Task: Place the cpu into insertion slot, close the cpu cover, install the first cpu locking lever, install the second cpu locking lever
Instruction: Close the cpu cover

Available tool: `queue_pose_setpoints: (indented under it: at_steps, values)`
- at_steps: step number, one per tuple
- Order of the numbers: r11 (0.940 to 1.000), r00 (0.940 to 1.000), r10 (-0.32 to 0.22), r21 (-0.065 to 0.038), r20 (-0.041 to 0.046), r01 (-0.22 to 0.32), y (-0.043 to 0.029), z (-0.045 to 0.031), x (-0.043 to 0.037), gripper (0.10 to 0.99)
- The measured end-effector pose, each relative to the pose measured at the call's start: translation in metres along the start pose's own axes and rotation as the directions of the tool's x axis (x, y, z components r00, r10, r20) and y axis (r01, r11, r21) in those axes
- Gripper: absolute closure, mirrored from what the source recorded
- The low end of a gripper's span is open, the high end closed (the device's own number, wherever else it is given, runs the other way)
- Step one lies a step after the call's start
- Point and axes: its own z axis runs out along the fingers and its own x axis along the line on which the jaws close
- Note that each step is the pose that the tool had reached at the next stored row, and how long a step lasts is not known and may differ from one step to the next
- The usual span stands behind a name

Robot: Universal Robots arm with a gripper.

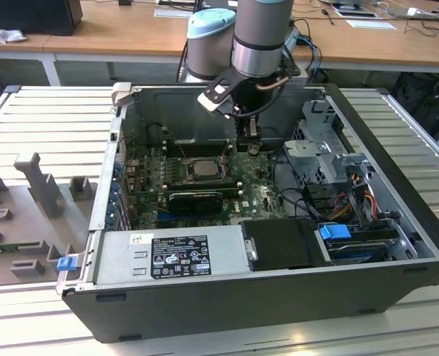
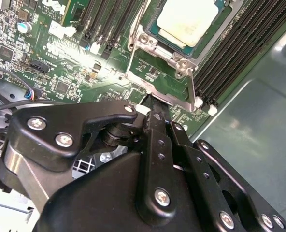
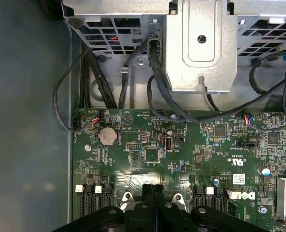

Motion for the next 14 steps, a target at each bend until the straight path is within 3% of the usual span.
queue_pose_setpoints:
  at_steps: [14]
  values:
    - [1.0, 1.0, 0.0, 0.0, 0.0, 0.0, -0.0055, 0.0, 0.0001, 0.98]
